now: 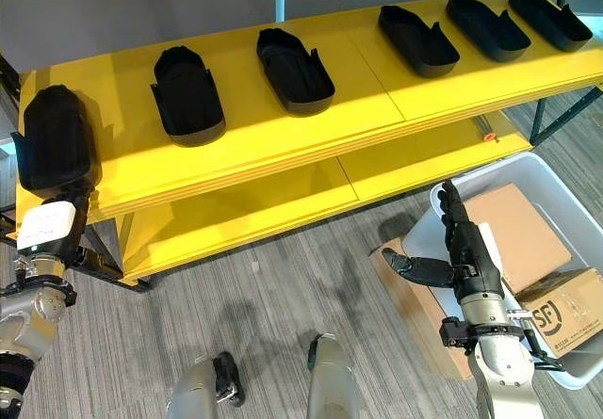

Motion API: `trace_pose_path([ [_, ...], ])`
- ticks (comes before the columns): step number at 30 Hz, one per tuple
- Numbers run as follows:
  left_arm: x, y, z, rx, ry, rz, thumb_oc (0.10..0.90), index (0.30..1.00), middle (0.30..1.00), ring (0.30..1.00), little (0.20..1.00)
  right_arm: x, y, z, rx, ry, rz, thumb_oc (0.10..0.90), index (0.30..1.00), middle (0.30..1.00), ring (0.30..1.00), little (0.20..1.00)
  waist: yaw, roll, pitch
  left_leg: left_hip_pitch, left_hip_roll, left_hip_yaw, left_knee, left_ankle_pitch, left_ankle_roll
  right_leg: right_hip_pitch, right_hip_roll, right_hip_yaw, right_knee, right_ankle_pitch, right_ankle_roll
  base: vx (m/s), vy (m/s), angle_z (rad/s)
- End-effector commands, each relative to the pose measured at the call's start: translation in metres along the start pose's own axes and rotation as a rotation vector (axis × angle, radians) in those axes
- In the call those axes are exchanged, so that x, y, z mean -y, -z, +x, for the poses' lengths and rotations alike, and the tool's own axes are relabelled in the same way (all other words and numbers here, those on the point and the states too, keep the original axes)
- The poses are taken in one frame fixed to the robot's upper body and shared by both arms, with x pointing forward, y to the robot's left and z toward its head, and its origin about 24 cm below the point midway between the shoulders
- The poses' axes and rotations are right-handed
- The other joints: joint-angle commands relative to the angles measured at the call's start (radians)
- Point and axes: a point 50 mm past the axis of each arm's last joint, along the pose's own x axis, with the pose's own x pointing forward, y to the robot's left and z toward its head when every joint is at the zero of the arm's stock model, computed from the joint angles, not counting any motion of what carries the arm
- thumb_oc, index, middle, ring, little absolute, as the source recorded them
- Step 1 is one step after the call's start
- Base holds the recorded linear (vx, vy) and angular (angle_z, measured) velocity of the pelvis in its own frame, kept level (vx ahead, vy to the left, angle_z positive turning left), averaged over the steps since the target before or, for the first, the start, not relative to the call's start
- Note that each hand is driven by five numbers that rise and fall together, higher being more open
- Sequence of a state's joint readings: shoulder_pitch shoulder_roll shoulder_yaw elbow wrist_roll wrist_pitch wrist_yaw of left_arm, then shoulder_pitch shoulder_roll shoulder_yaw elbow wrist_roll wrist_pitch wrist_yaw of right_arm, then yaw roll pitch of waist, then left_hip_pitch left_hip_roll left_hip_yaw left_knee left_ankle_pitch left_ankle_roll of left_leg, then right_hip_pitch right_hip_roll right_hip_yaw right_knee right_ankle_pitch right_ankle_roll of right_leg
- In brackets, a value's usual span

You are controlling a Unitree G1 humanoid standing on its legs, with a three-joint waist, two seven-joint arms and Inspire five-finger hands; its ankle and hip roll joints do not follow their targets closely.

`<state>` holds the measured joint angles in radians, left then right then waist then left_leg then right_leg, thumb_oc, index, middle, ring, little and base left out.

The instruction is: Move parts from the plastic box to the shelf.

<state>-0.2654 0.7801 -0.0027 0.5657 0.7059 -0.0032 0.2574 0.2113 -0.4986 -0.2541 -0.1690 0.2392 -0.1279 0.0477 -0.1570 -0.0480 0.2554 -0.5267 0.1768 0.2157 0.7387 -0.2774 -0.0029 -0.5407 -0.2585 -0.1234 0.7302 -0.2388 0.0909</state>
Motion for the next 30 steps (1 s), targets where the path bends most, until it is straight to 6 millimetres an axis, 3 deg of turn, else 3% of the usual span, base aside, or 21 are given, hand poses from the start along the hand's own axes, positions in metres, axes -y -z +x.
trace_pose_path([
  [1, -0.058, -0.001, 0.024, 0.020, -0.225, -0.014, 0.900, 1.000, 1.000, 1.000, 1.000, 0.018, -0.063, 0.009, 0.324, 0.041, -0.051, 0.900, 1.000, 1.000, 1.000, 1.000, -0.013, 0.001, -0.057, 0.045, 0.003, -0.085, -0.014, -0.043, -0.006, 0.076, 0.039, 0.036, -0.119, 0.061, 0.002, -0.08, 0.015, -0.11],
  [2, -0.061, -0.001, 0.025, 0.020, -0.233, -0.016, 0.900, 1.000, 1.000, 1.000, 1.000, 0.017, -0.063, 0.009, 0.323, 0.037, -0.050, 0.900, 1.000, 1.000, 1.000, 1.000, -0.015, -0.001, -0.052, 0.034, 0.006, -0.074, -0.012, -0.023, 0.000, 0.067, 0.034, 0.029, -0.122, 0.079, -0.006, 0.00, 0.017, -0.03],
  [10, -0.077, -0.001, 0.031, 0.021, -0.268, 0.010, 0.900, 1.000, 1.000, 1.000, 1.000, 0.018, -0.062, 0.009, 0.317, 0.035, -0.063, 0.900, 1.000, 1.000, 1.000, 1.000, -0.019, 0.003, -0.054, 0.028, 0.002, -0.081, 0.006, -0.055, -0.002, 0.053, 0.039, 0.052, -0.104, 0.059, 0.003, 0.02, 0.017, -0.02],
  [12, -0.080, 0.002, 0.032, 0.014, -0.273, 0.020, 0.900, 1.000, 1.000, 1.000, 1.000, 0.018, -0.063, 0.009, 0.318, 0.035, -0.063, 0.900, 1.000, 1.000, 1.000, 1.000, -0.018, -0.001, -0.049, 0.015, 0.002, -0.070, 0.007, -0.031, 0.005, 0.042, 0.036, 0.047, -0.113, 0.082, -0.005, -0.04, 0.006, -0.01],
  [15, -0.085, 0.006, 0.033, 0.007, -0.274, 0.047, 0.900, 1.000, 1.000, 1.000, 1.000, 0.020, -0.063, 0.007, 0.318, 0.040, -0.071, 0.900, 1.000, 1.000, 1.000, 1.000, -0.019, 0.004, -0.052, 0.019, 0.002, -0.081, 0.015, -0.057, -0.001, 0.044, 0.040, 0.057, -0.099, 0.060, 0.003, 0.06, 0.010, -0.01],
  [30, -0.095, 0.003, 0.040, 0.009, -0.288, 0.059, 0.900, 1.000, 1.000, 1.000, 1.000, 0.023, -0.064, 0.006, 0.324, 0.050, -0.076, 0.900, 1.000, 1.000, 1.000, 1.000, -0.027, 0.004, -0.051, 0.009, 0.001, -0.077, 0.024, -0.061, 0.001, 0.029, 0.039, 0.062, -0.091, 0.063, 0.003, 0.00, 0.000, 0.00],
])
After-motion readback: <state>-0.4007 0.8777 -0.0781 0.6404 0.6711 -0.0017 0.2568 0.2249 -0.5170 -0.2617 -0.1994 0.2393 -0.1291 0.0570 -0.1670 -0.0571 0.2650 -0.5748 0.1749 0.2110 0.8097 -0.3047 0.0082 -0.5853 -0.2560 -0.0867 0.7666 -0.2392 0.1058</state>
